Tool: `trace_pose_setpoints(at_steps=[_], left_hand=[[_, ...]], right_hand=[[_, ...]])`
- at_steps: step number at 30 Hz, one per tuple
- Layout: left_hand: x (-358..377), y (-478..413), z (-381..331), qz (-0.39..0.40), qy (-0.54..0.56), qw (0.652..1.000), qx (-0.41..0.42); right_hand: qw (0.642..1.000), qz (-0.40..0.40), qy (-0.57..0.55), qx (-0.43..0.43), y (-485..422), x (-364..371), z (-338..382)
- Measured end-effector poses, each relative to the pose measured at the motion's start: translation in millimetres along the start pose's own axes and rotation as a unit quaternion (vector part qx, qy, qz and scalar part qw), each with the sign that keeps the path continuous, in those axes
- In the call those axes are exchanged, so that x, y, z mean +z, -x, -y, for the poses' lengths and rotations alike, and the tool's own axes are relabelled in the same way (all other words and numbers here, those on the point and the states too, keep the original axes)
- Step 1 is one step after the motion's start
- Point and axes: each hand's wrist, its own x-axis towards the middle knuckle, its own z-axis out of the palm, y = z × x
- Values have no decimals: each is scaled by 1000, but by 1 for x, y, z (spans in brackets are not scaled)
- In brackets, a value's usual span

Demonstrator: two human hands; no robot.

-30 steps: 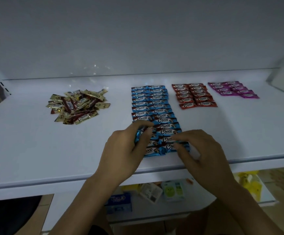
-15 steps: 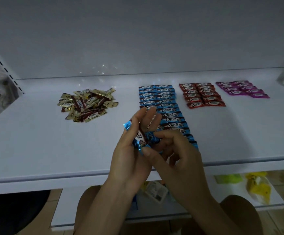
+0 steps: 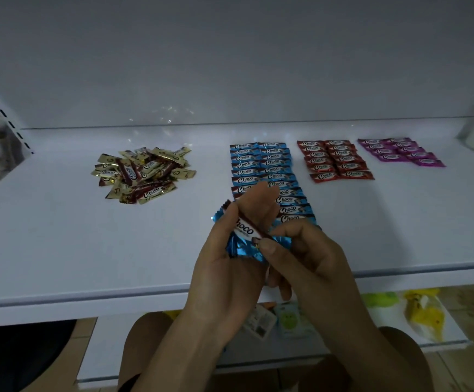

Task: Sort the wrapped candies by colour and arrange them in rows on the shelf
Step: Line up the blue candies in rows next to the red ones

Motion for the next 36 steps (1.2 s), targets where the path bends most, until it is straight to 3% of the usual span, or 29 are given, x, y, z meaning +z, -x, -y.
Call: trace_pose_setpoints(at_steps=[3,6,9,12,19,22,27,36], left_hand=[[-8,-1,1,-16,-88,995,41],[-16,1,-7,-65,-247,962,99],[-23,4,-14,-32,-349,931,98],[-29,6,-20,-15,-387,919,70],[-39,7,-30,-9,-477,872,106],[-44,6,-27,-27,-535,838,109],[-58,2,-21,-67,-648,751,106],[-63,-7,-17,-61,-715,689,105]], right_hand=[[1000,-11,-9,19,1,0,2],[999,-31,3,35,0,-5,5],[998,-42,13,42,0,-12,5],[996,-66,-6,53,0,-16,0],[994,-93,40,38,5,-20,-4],[990,-118,66,34,8,-22,-11],[980,-168,102,19,13,-34,-20],[976,-146,161,-21,18,-33,-30]])
